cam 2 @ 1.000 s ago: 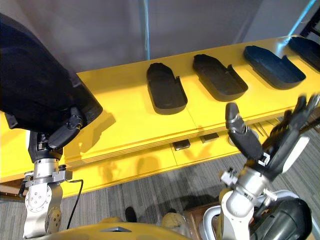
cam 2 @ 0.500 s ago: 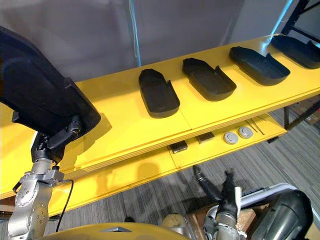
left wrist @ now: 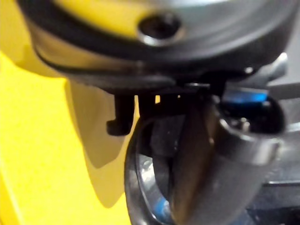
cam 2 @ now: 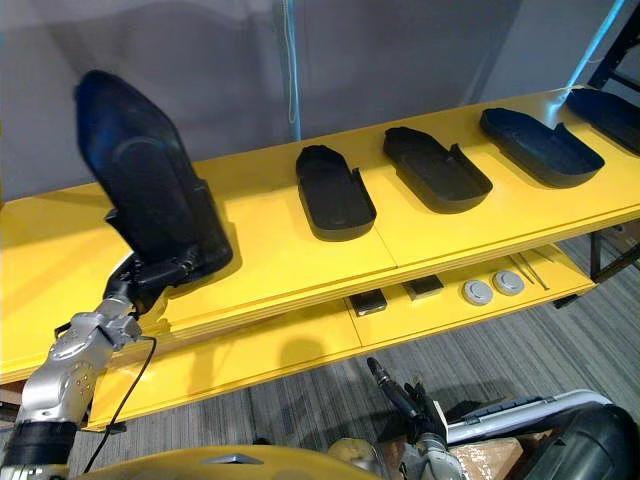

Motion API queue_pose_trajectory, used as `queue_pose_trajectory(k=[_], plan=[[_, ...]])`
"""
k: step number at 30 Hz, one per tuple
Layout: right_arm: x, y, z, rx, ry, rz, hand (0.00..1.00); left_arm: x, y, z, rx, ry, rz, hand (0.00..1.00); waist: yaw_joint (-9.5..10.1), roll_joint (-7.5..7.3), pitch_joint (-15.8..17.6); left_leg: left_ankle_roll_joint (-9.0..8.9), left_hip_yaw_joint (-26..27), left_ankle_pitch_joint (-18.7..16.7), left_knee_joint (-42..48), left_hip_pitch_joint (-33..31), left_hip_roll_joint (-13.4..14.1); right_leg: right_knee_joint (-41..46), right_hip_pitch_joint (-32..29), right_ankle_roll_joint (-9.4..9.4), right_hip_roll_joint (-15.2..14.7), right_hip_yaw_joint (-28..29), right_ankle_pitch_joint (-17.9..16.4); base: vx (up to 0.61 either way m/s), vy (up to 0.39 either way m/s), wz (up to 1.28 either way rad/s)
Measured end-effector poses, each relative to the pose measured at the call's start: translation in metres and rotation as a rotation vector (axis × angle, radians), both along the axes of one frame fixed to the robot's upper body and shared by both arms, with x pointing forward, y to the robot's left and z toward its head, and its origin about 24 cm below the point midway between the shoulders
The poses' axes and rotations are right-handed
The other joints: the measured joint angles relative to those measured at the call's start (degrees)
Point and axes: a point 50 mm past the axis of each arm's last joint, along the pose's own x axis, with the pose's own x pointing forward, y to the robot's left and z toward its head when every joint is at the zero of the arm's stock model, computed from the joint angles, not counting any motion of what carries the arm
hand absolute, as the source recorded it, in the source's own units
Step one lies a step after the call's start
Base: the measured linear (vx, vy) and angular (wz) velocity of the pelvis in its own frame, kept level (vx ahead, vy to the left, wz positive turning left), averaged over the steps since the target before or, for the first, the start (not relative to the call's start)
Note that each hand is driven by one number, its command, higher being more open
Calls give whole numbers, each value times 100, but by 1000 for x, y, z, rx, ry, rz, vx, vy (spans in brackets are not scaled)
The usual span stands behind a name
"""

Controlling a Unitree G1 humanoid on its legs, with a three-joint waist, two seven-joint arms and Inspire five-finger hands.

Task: Walk over and take three plastic housings, then place them on the shelf

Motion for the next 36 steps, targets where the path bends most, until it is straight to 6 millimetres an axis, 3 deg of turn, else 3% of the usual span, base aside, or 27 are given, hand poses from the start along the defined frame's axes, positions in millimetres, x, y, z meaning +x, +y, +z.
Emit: queue_pose_trajectory(k=[5,15,36], plan=[[8,1,-4,18,17,41,100,19,-6,8,-10,31,-80,0,-17,-8,31,22,-72,69,-3,-131,-10,65,-147,2,-1,-4,1,-13,5,4],[41,-2,3,11,-40,76,100,55,-13,47,-68,-79,-70,0,62,-103,641,46,-245,284,-18,-525,-27,553,-681,-85,-71,-121,-75,-45,-8,10],[49,0,4,3,-46,77,100,65,3,60,-30,-100,-120,0,128,-128,910,14,-235,352,-201,-379,-28,573,-615,-109,-66,-166,-101,-1,-7,1]])
